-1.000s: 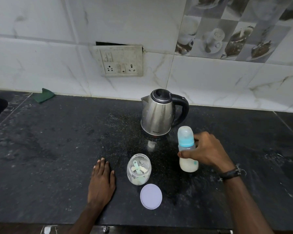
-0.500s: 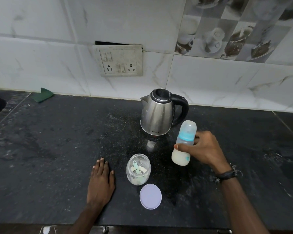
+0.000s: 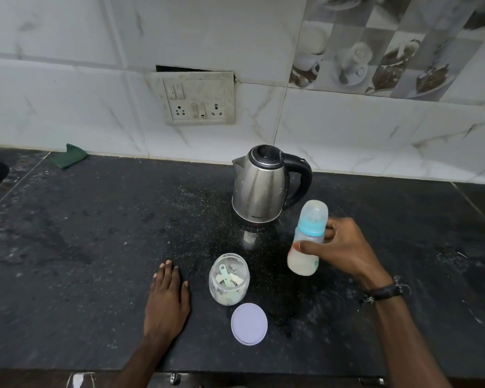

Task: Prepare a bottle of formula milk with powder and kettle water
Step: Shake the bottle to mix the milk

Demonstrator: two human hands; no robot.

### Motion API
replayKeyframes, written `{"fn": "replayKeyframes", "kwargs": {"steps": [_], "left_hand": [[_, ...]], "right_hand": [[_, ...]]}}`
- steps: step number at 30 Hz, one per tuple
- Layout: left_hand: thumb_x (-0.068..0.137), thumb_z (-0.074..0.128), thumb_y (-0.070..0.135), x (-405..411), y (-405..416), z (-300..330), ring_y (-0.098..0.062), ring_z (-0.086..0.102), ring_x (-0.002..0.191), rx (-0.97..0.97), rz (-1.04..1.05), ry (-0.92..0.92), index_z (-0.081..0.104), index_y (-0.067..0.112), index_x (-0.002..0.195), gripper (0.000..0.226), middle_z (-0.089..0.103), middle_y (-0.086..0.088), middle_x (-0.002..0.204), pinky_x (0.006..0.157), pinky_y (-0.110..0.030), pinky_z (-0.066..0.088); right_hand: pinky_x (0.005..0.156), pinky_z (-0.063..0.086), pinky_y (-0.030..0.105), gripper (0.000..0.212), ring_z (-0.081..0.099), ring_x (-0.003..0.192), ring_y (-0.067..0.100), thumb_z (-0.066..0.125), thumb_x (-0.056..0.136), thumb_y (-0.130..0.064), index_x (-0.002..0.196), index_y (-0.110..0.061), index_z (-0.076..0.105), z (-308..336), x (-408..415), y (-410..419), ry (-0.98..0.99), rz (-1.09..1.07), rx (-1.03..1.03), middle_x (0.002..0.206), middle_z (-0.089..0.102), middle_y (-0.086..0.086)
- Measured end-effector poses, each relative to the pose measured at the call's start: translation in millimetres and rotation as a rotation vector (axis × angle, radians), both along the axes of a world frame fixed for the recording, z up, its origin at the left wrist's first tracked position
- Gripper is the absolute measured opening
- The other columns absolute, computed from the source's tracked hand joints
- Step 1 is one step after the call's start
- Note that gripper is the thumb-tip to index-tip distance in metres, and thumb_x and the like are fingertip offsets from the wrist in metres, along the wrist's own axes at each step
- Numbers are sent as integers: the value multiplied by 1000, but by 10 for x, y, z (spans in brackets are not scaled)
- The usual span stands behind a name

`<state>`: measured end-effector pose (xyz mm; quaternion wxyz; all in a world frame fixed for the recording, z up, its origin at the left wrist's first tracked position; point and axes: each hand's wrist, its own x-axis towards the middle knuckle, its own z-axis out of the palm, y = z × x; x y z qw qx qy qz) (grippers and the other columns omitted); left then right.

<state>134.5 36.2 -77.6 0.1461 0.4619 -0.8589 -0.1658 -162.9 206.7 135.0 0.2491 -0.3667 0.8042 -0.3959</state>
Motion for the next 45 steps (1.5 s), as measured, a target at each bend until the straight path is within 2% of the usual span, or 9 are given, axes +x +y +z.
{"fn": "replayKeyframes", "kwargs": {"steps": [2, 6, 11, 14, 23, 28, 32, 41, 45], "left_hand": [[98, 25, 40, -2, -4, 7, -35, 39, 142, 1, 0, 4, 55, -3, 135, 64, 44, -23, 150, 119, -49, 29], [98, 25, 40, -8, 7, 6, -34, 37, 143, 9, 6, 5, 55, -3, 135, 65, 43, -22, 151, 119, -49, 29], [98, 25, 41, -2, -6, 7, -33, 36, 144, 7, 1, 1, 55, -3, 136, 65, 42, -22, 152, 119, -49, 29], [98, 25, 40, 1, 4, -1, -34, 37, 144, 7, 6, -7, 55, -3, 135, 64, 43, -22, 151, 119, -49, 29], [98, 26, 39, -1, 0, -8, -36, 39, 142, -4, 2, 4, 56, -4, 134, 63, 44, -23, 150, 118, -50, 30], [98, 26, 39, -8, -4, -11, -36, 38, 142, 7, 1, -1, 56, -4, 134, 63, 44, -24, 150, 119, -50, 29], [98, 27, 39, -2, -16, 2, -36, 39, 142, -2, -2, 12, 56, -4, 134, 63, 44, -24, 150, 119, -49, 29], [98, 26, 41, -8, -7, -4, -36, 38, 143, -3, -5, 5, 55, -5, 135, 65, 43, -24, 150, 119, -49, 28], [98, 27, 40, 1, -8, -6, -36, 38, 143, -3, -4, 18, 55, -5, 134, 65, 43, -24, 150, 119, -49, 28]], "right_hand": [[75, 62, 29, 27, 76, 86, 20, 87, 69, -8, 94, -11, 76, -22, -17, 19, -121, 22, -55, 88, 79, 4], [66, 60, 23, 23, 76, 80, 14, 84, 72, -11, 93, -11, 75, -40, -19, 54, -186, -73, -199, 86, 79, 2], [64, 59, 23, 78, 76, 79, 14, 91, 41, -62, 97, -9, 72, 28, 51, 108, -413, -116, -381, 88, 79, 5], [63, 58, 19, 90, 76, 78, 13, 88, 32, -70, 97, -10, 71, 68, 73, 128, -441, -162, -430, 87, 79, 3], [64, 59, 21, 38, 76, 77, 15, 75, 69, -24, 101, -4, 72, 43, 168, 142, -446, -139, -376, 88, 79, 8], [60, 58, 21, 41, 74, 71, 11, 78, 62, -34, 93, -8, 73, 10, 194, 79, -472, -296, -474, 84, 78, 7], [61, 59, 21, 19, 75, 73, 13, 75, 78, -9, 96, -6, 73, -32, 262, 56, -476, -197, -418, 84, 79, 5], [55, 56, 19, 9, 73, 68, 9, 74, 84, -9, 92, -9, 73, -54, 336, -33, -498, -340, -497, 79, 78, 1], [57, 56, 19, 16, 74, 69, 9, 74, 82, -5, 98, -5, 74, -49, 369, -34, -471, -218, -387, 79, 78, 2]]}}
